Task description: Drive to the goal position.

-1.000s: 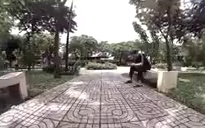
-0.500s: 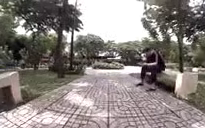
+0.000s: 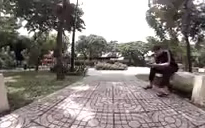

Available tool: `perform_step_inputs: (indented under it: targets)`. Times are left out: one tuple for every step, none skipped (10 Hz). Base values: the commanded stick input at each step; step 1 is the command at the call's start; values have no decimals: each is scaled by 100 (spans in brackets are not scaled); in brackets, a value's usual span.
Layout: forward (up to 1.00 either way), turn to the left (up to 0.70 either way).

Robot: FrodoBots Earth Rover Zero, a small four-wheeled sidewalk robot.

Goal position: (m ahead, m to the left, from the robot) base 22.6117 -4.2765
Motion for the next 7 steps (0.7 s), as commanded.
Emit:
perform_step_inputs:
  targets:
    - [70,0]
    - [70,0]
    - [70,0]
    - [70,0]
    - [70,0]
    - [70,0]
    - [70,0]
